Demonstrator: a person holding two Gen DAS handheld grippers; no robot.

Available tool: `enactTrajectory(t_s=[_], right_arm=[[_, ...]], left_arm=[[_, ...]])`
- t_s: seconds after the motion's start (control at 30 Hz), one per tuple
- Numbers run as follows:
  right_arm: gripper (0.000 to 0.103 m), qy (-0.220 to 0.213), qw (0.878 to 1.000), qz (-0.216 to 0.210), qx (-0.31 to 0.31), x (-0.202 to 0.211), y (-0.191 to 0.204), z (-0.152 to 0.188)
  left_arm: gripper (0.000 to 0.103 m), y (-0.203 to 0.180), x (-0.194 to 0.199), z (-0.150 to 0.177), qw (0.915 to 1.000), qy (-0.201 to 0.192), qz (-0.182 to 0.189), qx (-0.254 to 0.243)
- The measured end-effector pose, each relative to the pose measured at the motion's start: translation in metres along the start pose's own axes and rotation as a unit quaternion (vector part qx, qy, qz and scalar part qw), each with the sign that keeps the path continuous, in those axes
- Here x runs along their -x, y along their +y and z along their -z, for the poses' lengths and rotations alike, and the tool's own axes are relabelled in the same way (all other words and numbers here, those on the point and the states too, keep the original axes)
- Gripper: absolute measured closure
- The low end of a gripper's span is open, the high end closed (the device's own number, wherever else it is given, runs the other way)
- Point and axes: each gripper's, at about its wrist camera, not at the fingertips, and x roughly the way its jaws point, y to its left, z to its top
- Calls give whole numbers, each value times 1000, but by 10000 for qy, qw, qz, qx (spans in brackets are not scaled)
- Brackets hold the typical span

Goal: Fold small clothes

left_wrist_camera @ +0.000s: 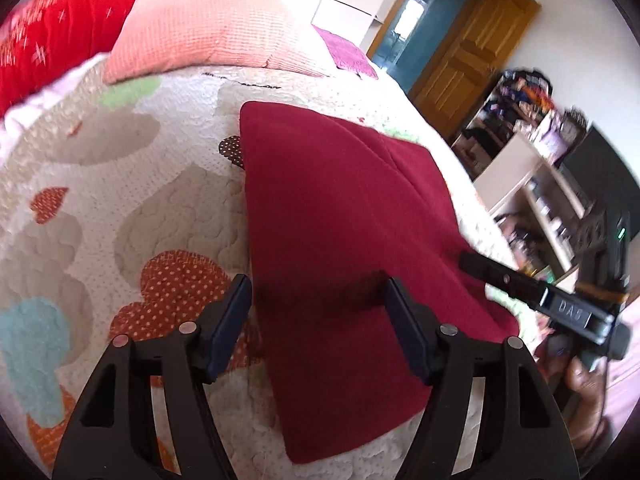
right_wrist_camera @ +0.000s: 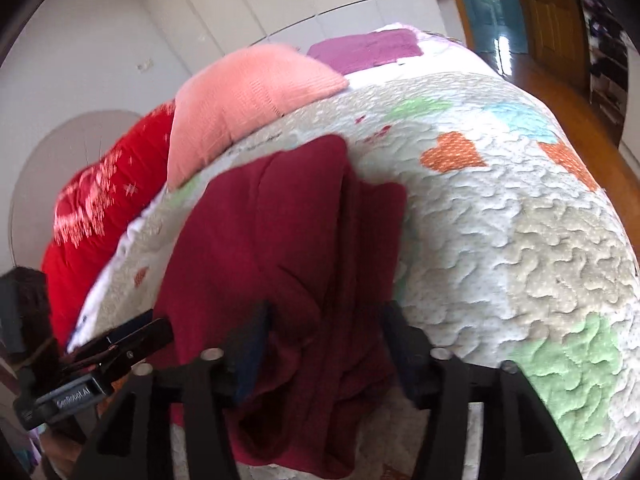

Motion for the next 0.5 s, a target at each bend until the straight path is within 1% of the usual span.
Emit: enactTrajectory(t_s=[0.03,0.07,0.13,0.27,0.33,0.37,0.4,0.43,0.47,0.5], right_arm=[[33,-11,9999,-49,-111,0,-5,-1],[31,18,9997,-108,-218,-3,-10,-3],[26,118,9992,-199,-319,-12,-16,-6],[22,177,9977,-463,-460,-30,-18,-11],[22,174,9966,-628,-505,-37,-16,-12],[22,216,9955,-765,-513,-42,-14,-12],[29,276,9946,-863,-499,-46,-11,-11],[36,314,9950,-837,-446,-49,-7,-10],[38,267,9966,-704,-325,-48,-1,-9],[45,229,9972,-672,-245,-45,3,-9]], left_arm=[[31,1,-1,-2,10000,15,49,74],[27,3,-4,-4,9998,30,93,153],[24,3,-11,-7,9997,96,150,186],[19,1,-24,-5,9994,188,239,160],[19,1,-27,-2,9992,175,301,177],[21,1,-27,-3,9992,172,309,165],[24,1,-26,-3,9992,176,321,152],[31,2,-24,-3,9992,156,333,135],[39,2,-20,-3,9993,131,337,115],[42,3,-15,-2,9993,112,353,97]])
